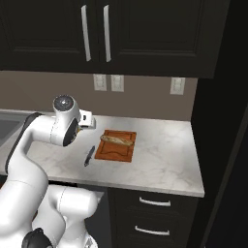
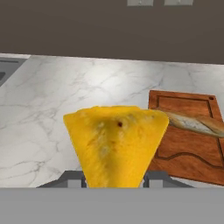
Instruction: Retrieve the sausage and cheese from the fridge and place them on the cutting board on the counter.
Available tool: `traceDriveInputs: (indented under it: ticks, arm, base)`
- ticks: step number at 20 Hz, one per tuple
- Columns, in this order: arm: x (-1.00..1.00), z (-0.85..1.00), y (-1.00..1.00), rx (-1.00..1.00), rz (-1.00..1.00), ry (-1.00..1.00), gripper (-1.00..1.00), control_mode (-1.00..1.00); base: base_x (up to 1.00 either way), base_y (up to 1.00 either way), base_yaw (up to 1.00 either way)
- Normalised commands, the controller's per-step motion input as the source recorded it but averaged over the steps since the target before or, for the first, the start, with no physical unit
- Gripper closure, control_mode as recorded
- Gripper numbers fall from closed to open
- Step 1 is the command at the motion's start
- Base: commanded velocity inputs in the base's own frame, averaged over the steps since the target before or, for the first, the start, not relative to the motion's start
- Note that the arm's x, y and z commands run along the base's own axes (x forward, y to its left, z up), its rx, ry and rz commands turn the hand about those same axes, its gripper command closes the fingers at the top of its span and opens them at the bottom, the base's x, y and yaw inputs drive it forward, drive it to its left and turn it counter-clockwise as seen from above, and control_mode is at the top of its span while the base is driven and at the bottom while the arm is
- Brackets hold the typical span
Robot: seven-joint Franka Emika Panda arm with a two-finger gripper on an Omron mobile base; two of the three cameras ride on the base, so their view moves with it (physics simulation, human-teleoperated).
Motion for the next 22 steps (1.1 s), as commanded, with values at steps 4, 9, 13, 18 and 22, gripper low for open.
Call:
traceDriveInputs:
  ticks: [4, 9, 13, 18, 22]
  arm:
    - [0.0, 0.0, 0.0, 0.0, 0.0, 0.0, 1.0, -1.0]
    - [-0.02, -0.04, 0.0, -0.01, 0.0, 0.0, 1.0, -1.0]
    - [0.17, -0.23, -0.35, 0.0, 0.06, 0.11, 1.0, -1.0]
    - [0.21, -0.27, -0.6, 0.06, 0.09, 0.11, 1.0, -1.0]
    - [0.18, -0.11, -0.53, 0.06, 0.28, 0.04, 1.0, -1.0]
  base:
    - [0.0, 0.0, 0.0]
    - [0.0, 0.0, 0.0]
    - [0.0, 0.0, 0.0]
    - [0.0, 0.0, 0.0]
    - [0.0, 0.0, 0.0]
